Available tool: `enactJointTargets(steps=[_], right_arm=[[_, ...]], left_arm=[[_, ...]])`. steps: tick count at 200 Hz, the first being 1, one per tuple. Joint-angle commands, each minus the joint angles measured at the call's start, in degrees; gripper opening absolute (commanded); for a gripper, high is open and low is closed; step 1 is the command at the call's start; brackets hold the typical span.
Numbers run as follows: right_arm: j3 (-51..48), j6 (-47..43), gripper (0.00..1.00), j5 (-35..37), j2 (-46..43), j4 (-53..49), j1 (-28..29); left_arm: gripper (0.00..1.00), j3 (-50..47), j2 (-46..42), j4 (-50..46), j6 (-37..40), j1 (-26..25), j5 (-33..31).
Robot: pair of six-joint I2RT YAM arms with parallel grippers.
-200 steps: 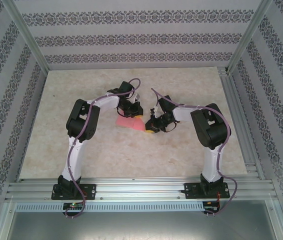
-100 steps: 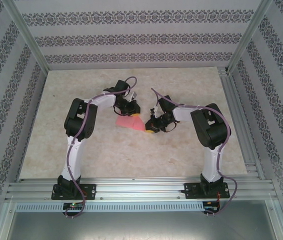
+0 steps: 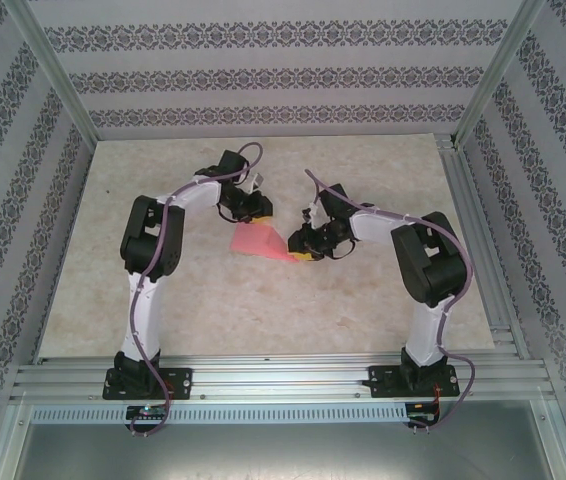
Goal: Fold a paper plane with a square sheet of paper (pick it up from the middle)
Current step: Third fold the triangle at the center of the table, then turn over the paper at the center of the table.
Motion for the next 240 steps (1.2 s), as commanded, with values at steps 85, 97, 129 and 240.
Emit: enactJointTargets(steps=[85, 97, 129, 240], right_arm=[[20.37, -17.44, 0.39, 13.0, 11.43, -16.85, 1.8], [21.39, -18.12, 0.39, 13.14, 12.44, -17.57, 2.41], [21.55, -17.82, 0.38, 12.42, 13.07, -17.47, 3.51], [20.56, -18.48, 0.32, 17.36, 13.78, -19.66, 7.37]], left_arm=[[0.31, -24.34, -25.33, 10.61, -9.01, 2.86, -9.42], [0.31, -25.36, -26.09, 10.24, -8.79, 2.98, -9.53], [0.31, -25.84, -26.59, 8.76, -7.82, 2.98, -9.6], [0.31, -26.06, -26.13, 9.36, -8.85, 2.91, -8.39]])
